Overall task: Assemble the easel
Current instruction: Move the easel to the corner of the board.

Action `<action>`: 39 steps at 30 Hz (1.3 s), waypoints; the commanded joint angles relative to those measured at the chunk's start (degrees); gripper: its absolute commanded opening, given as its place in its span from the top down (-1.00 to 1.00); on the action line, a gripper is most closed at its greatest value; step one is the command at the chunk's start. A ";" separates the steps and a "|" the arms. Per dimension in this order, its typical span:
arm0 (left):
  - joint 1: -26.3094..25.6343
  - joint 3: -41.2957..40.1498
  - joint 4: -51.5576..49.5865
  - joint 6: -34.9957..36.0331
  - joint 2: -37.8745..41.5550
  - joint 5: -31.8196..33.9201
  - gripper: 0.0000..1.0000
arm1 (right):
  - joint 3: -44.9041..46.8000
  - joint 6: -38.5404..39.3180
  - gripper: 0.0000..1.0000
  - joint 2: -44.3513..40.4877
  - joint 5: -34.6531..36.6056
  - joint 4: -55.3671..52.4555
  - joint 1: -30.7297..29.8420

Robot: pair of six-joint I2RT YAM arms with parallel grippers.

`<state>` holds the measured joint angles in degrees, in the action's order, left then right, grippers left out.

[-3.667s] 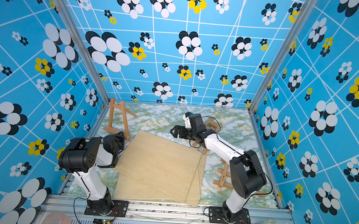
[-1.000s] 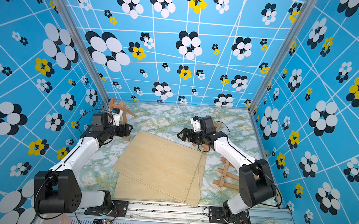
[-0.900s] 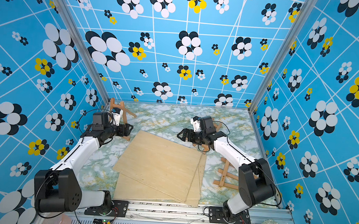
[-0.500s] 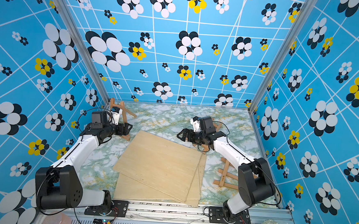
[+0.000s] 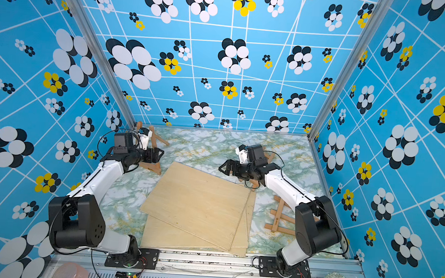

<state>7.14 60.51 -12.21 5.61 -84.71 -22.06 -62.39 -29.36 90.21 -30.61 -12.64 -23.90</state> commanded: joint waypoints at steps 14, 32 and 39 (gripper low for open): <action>-0.19 2.31 5.73 0.38 -7.45 5.29 -0.33 | -0.44 -1.86 -0.99 0.57 -1.03 1.31 0.22; -1.73 3.98 8.19 0.79 -12.40 6.91 0.21 | -1.19 -1.81 -0.99 1.89 -0.94 1.31 0.17; -3.08 6.20 9.44 0.37 -15.65 5.90 0.28 | -1.65 -1.26 -0.99 1.98 -0.55 0.61 0.17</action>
<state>5.08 64.55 -3.86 5.63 -98.65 -15.81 -62.41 -30.85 91.77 -30.76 -12.60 -23.90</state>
